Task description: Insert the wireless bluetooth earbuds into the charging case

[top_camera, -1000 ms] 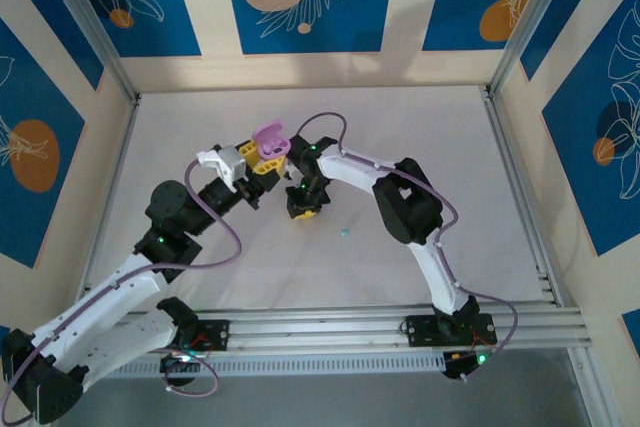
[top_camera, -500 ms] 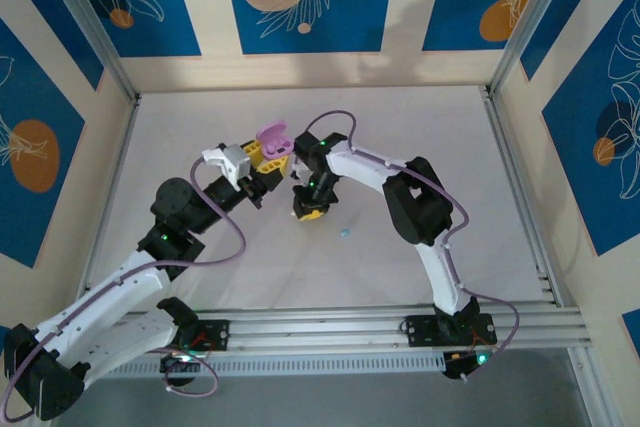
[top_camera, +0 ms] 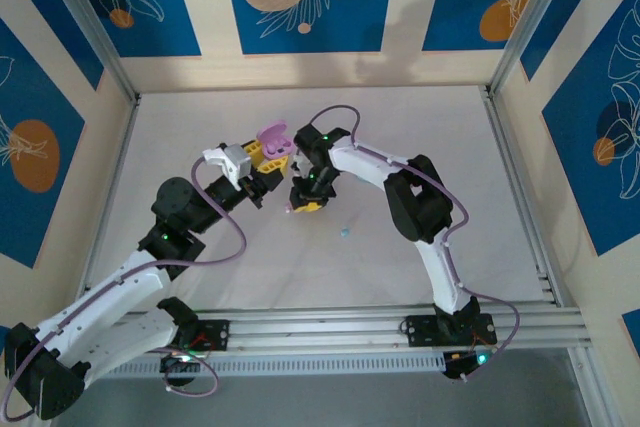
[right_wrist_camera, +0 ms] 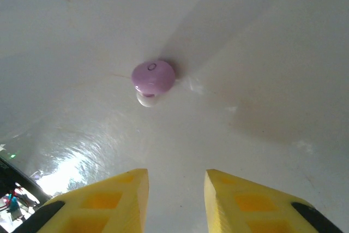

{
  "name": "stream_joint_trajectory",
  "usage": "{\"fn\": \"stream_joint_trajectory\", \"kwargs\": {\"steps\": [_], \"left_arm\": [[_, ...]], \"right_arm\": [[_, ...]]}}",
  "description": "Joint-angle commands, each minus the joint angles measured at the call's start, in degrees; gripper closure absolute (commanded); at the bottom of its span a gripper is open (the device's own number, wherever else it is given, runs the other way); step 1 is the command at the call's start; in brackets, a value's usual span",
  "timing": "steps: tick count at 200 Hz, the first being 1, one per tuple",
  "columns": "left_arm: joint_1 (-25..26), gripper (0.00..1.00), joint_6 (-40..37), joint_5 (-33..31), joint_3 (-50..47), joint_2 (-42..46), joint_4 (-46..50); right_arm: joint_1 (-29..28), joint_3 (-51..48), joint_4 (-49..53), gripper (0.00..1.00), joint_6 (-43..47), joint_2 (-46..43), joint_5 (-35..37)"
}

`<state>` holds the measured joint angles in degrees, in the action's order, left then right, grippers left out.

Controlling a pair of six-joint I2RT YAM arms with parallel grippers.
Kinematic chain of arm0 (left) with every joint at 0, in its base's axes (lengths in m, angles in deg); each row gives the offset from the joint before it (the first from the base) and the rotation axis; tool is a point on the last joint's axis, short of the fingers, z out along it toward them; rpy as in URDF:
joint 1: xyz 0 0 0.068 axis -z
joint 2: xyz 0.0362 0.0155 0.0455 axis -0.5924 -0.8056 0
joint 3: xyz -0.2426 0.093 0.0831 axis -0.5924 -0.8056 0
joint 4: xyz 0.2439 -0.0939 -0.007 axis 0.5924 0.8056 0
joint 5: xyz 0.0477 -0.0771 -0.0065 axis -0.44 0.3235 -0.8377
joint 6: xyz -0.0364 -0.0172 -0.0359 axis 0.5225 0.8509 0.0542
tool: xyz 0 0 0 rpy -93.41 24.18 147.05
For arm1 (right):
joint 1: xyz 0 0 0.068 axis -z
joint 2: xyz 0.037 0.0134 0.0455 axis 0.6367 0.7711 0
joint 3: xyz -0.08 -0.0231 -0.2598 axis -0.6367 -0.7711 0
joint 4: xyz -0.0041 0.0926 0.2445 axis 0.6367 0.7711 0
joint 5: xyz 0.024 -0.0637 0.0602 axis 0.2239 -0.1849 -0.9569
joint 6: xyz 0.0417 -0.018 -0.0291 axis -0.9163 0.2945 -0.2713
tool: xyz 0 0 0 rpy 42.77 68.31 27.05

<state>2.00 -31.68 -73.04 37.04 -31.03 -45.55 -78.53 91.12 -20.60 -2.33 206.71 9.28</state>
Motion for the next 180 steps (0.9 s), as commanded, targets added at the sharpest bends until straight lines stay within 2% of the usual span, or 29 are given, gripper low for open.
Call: {"fn": "stream_joint_trajectory", "kwargs": {"steps": [1, 63, 180], "left_arm": [[0.5, 0.67, 0.5, -0.6, 2.1, 0.3, -2.0], [0.5, 0.67, 0.5, -0.6, 2.0, 0.5, -1.9], [0.4, 0.66, 0.2, -1.4, 1.5, 1.0, -1.6]], "right_arm": [[-0.9, 5.2, 1.0, 0.63, -3.3, 3.2, -0.9], [-2.6, 12.5, 3.1, 0.63, -5.9, 8.0, 5.4], [-4.5, 17.7, 4.9, 0.67, -5.3, 12.8, 8.5]]}}
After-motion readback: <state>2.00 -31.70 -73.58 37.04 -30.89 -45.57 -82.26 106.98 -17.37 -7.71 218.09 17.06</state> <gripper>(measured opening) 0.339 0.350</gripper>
